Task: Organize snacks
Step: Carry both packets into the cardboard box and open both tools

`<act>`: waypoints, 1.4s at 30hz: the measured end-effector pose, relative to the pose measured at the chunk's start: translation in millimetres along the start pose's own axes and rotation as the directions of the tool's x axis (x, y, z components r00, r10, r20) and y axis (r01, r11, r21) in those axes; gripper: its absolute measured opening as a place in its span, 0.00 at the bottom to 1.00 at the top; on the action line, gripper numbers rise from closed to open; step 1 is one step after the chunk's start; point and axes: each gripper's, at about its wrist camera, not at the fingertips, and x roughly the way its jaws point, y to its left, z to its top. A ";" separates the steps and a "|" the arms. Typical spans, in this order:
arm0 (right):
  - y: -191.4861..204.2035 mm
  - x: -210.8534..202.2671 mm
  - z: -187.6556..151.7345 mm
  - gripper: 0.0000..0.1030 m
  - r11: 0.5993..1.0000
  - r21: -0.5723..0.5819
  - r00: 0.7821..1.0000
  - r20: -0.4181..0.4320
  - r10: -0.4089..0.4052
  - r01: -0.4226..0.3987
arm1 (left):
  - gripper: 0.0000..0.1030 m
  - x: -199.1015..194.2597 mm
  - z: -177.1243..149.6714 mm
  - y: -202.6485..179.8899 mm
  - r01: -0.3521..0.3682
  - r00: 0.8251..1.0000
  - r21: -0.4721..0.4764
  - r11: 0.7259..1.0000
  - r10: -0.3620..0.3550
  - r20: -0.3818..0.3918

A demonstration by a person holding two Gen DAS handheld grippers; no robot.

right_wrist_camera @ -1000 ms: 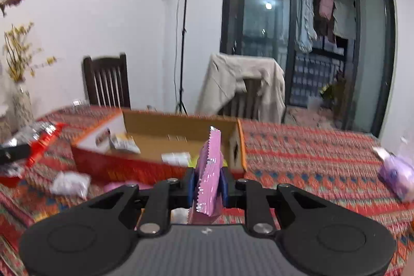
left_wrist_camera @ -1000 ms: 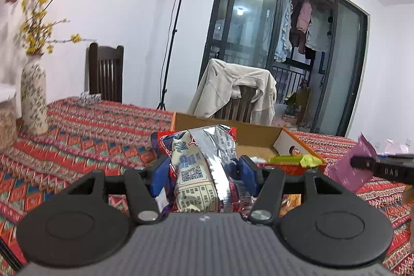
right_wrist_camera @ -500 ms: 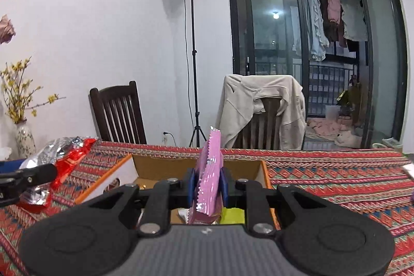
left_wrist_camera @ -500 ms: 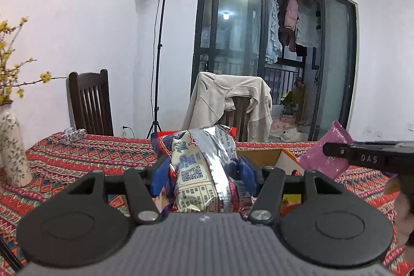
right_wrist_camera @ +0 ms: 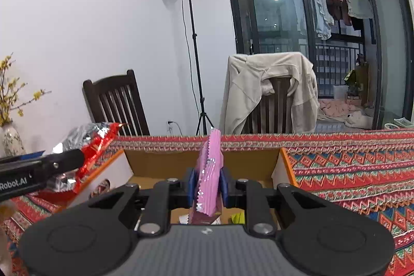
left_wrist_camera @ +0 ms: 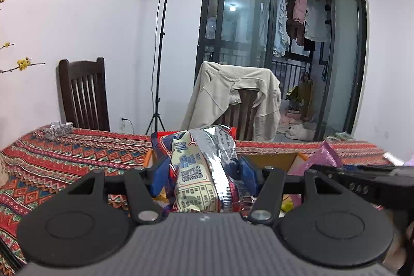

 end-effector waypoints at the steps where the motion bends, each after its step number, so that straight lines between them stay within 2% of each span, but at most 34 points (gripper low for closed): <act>1: -2.3 3.2 -1.6 0.19 1.000 0.010 1.000 -0.007 0.011 -0.011 | 0.58 3.9 -2.0 0.2 0.000 1.000 0.013 1.000 0.000 -0.010; 15: -5.8 28.6 -17.3 0.19 1.000 0.019 0.998 -0.069 0.013 -0.012 | 0.58 34.7 -22.3 7.8 0.017 0.994 0.007 1.000 -0.016 -0.106; 17: -6.0 29.4 -18.3 0.21 1.000 0.016 0.997 -0.073 0.000 0.001 | 0.61 35.5 -23.2 7.6 0.014 0.994 0.006 1.000 -0.013 -0.110; 19: -6.2 29.0 -19.1 0.23 1.000 0.014 0.997 -0.075 -0.013 0.014 | 0.72 33.8 -22.1 7.8 0.008 0.995 0.005 1.000 -0.008 -0.096; 20: -6.6 28.9 -19.1 0.29 1.000 0.012 0.997 -0.078 -0.020 0.021 | 0.76 32.5 -21.7 8.2 0.008 0.996 0.001 1.000 -0.008 -0.088; 21: -7.0 28.9 -18.5 0.38 1.000 0.013 0.997 -0.078 -0.018 0.019 | 0.84 31.4 -21.4 7.7 0.006 0.997 0.000 1.000 -0.006 -0.079; 22: -6.9 27.6 -18.0 0.44 1.000 0.013 0.997 -0.073 -0.019 0.020 | 0.94 30.0 -21.2 7.7 0.004 0.998 0.001 1.000 -0.004 -0.069; 23: -6.6 25.7 -18.1 0.56 1.000 0.011 0.998 -0.065 -0.022 0.022 | 1.00 29.2 -21.3 6.7 -0.005 0.998 0.003 1.000 0.005 -0.063; 24: -6.0 23.8 -17.7 0.68 1.000 0.009 0.998 -0.056 -0.026 0.027 | 1.00 28.1 -21.3 3.7 -0.018 0.998 0.006 1.000 0.019 -0.057; 27: -2.0 19.8 -16.5 0.88 0.999 -0.006 0.998 -0.034 -0.052 0.052 | 1.00 32.2 -22.2 3.1 -0.033 0.996 0.010 0.999 0.034 -0.080; 32: 0.3 15.7 -12.4 0.97 0.998 -0.012 0.998 -0.020 -0.061 0.061 | 1.00 29.6 -18.5 6.4 -0.035 0.997 -0.013 0.999 0.034 -0.073; 37: 2.6 7.2 -5.8 0.99 0.998 -0.013 0.998 -0.015 -0.065 0.064 | 1.00 22.5 -9.1 7.5 -0.042 0.997 -0.028 0.999 0.041 -0.060; 42: 8.9 -6.9 0.6 1.00 0.997 -0.030 0.998 0.012 -0.065 0.065 | 1.00 9.7 -1.2 2.3 -0.058 0.997 0.001 0.998 0.058 -0.041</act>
